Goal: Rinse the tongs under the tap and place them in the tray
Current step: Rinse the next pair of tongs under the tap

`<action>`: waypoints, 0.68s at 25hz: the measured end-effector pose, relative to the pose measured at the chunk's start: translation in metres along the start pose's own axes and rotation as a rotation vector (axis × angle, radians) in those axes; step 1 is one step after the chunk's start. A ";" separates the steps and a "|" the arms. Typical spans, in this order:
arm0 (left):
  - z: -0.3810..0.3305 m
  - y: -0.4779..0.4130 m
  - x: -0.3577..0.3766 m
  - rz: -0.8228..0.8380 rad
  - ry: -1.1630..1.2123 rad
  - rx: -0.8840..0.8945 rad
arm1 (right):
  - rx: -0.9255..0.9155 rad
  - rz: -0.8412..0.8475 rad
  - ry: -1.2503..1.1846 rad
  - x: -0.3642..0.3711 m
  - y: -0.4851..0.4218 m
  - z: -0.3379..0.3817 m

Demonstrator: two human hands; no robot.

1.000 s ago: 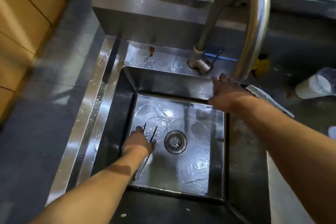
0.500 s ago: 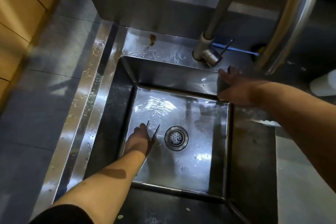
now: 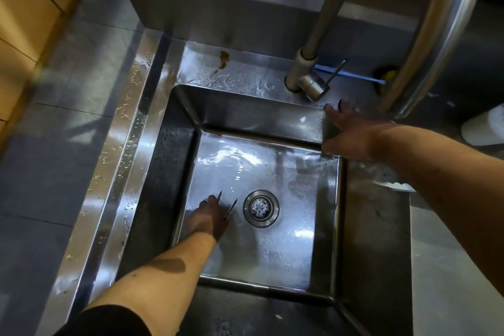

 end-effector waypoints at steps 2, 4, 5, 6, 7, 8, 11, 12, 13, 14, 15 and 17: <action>0.000 0.001 0.000 0.009 0.021 0.007 | 0.001 0.008 -0.003 0.000 -0.001 0.000; 0.001 0.003 0.001 0.007 0.013 0.007 | 0.010 0.014 -0.003 0.000 0.000 0.000; 0.001 0.004 0.001 0.005 -0.004 0.008 | 0.010 0.013 -0.004 0.001 0.000 -0.001; 0.002 0.004 0.002 0.001 -0.022 0.012 | 0.007 0.011 -0.006 0.001 0.000 0.000; 0.002 0.005 0.002 -0.006 -0.030 0.012 | 0.003 0.010 -0.009 0.001 0.001 0.000; 0.004 0.006 0.003 -0.018 -0.023 0.006 | 0.000 0.009 -0.009 0.001 0.002 0.001; 0.006 0.010 0.004 -0.056 0.006 -0.010 | -0.006 0.011 0.003 0.001 0.003 0.003; 0.006 0.010 0.004 -0.068 0.012 -0.014 | -0.001 0.012 0.009 0.000 0.004 0.003; 0.006 0.010 0.003 -0.076 0.015 -0.017 | 0.005 0.012 0.016 -0.001 0.004 0.002; 0.007 0.010 0.002 -0.073 0.029 -0.022 | 0.009 0.013 0.027 -0.001 0.004 0.002; 0.008 0.010 0.001 -0.055 0.054 -0.030 | 0.011 0.016 0.038 -0.001 0.003 0.002; 0.007 0.012 -0.001 -0.017 0.064 -0.042 | 0.008 0.022 0.053 0.000 0.002 0.002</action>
Point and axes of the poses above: each hand's wrist, its own y-axis away from the middle knuckle, its own x-axis out of the palm, z = x × y, the point moved 2 cm from there along -y, towards the middle knuckle, and after that the axes turned 14 degrees about z, right-handed, at the moved point
